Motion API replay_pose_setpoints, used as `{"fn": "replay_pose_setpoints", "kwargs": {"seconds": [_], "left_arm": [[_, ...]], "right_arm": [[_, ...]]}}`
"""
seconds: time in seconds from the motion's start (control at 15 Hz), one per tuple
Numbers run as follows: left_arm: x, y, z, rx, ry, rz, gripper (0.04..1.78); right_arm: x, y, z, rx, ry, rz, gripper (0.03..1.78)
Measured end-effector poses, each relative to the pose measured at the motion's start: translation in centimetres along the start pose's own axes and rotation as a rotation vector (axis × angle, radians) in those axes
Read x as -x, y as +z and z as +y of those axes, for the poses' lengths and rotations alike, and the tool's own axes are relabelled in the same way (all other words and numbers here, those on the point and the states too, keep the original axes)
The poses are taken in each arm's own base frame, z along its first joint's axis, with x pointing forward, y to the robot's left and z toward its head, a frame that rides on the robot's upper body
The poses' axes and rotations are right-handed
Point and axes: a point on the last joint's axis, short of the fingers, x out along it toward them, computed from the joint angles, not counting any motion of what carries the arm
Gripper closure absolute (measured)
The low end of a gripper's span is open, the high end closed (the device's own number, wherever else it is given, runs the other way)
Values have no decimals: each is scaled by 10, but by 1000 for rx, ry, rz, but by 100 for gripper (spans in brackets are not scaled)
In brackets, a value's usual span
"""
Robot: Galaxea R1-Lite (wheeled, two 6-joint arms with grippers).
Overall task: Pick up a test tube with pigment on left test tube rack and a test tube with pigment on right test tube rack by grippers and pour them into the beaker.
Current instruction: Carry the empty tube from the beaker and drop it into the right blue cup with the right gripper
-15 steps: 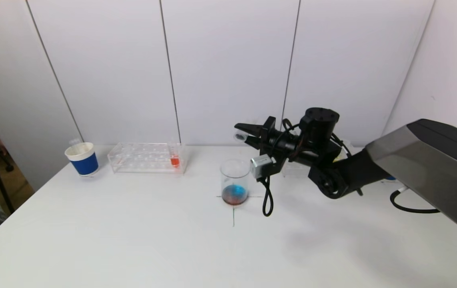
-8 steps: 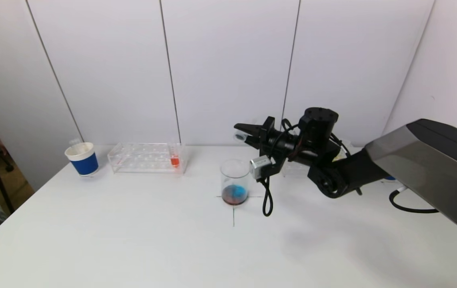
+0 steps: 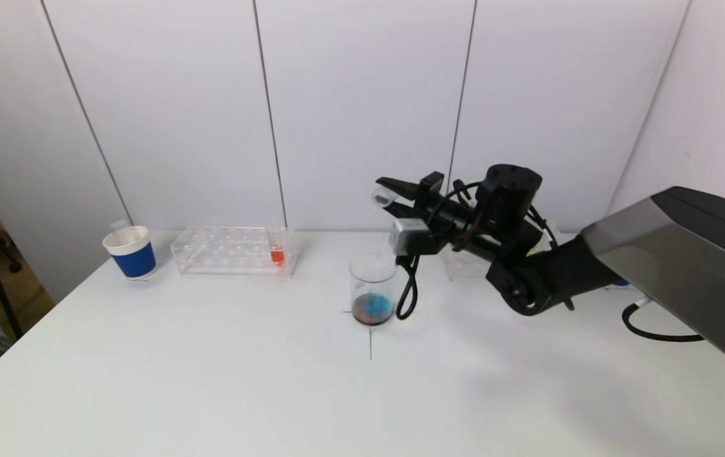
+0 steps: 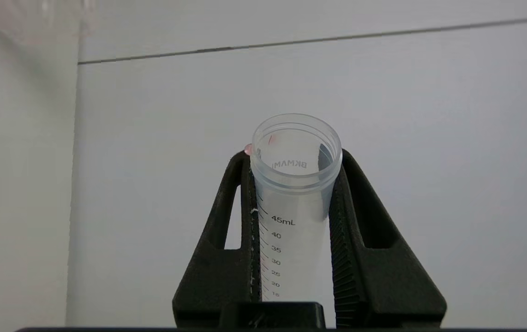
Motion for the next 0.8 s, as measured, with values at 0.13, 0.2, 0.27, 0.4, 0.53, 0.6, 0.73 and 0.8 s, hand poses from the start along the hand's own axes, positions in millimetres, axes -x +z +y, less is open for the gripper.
{"fn": "replay_pose_setpoints", "kwargs": {"seconds": [0.13,0.2,0.27,0.4,0.53,0.6,0.73,0.8], "left_arm": [[0,0,0,0,0,0,6],[0,0,0,0,0,0,6],[0,0,0,0,0,0,6],[0,0,0,0,0,0,6],[0,0,0,0,0,0,6],[0,0,0,0,0,0,6],[0,0,0,0,0,0,6],[0,0,0,0,0,0,6]], "right_arm": [[-3,9,-12,-153,-81,75,133],[-3,11,-18,-221,-115,109,133],[-2,13,-24,-284,-147,140,133],[0,15,-37,-389,-216,219,133],[0,17,-56,-512,-315,310,133],[0,17,-67,-571,-360,345,133],[3,19,-90,-670,-430,435,133],[5,19,-102,-703,-460,486,133]]}}
